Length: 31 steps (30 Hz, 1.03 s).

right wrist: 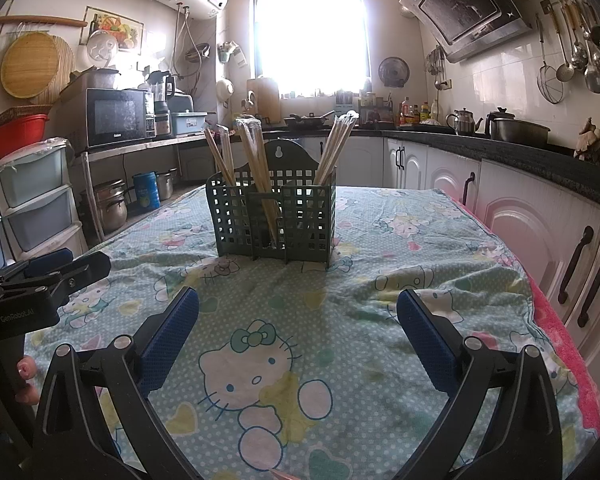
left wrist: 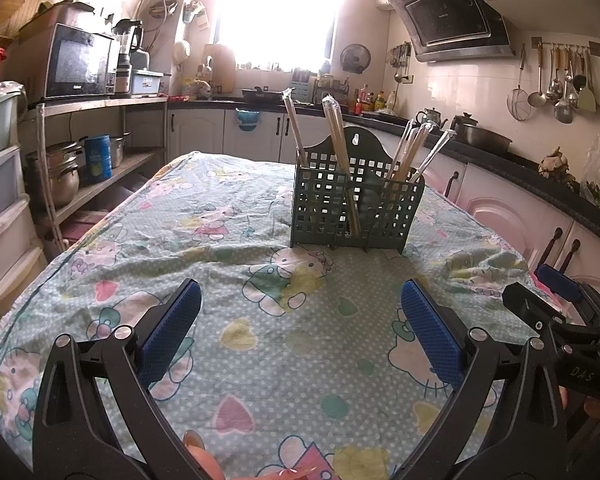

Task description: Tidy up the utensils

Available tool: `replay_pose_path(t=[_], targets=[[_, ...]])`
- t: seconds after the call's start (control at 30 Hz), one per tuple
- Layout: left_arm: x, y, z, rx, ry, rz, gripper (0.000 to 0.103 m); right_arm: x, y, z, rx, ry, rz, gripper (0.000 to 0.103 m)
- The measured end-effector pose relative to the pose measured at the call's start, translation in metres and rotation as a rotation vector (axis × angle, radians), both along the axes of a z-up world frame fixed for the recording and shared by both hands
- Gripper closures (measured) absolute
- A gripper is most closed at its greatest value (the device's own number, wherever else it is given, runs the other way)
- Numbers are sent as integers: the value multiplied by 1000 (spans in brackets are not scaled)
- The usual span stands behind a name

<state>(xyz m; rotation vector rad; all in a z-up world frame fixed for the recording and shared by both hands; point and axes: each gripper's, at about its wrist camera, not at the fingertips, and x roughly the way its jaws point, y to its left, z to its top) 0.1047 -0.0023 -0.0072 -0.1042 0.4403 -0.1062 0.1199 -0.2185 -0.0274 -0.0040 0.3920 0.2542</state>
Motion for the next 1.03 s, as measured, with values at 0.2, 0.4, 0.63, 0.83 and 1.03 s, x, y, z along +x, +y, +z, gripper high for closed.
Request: replay_pose_path(t=[0.2, 0.4, 0.63, 0.83, 1.03], targets=[[0, 0, -1, -5, 4, -3, 11, 0, 0, 0, 0, 1, 1, 6], [0, 3, -1, -26, 1, 3, 11, 1, 1, -1, -11, 5, -11, 6], [2, 7, 0, -44, 19, 20, 11, 9, -7, -4, 1, 67, -34, 6], [17, 41, 7, -41, 61, 118, 11, 40, -35, -4, -42, 176, -107, 6], [76, 122, -4, 34, 229, 309, 11, 114, -97, -24, -85, 412, -236, 6]])
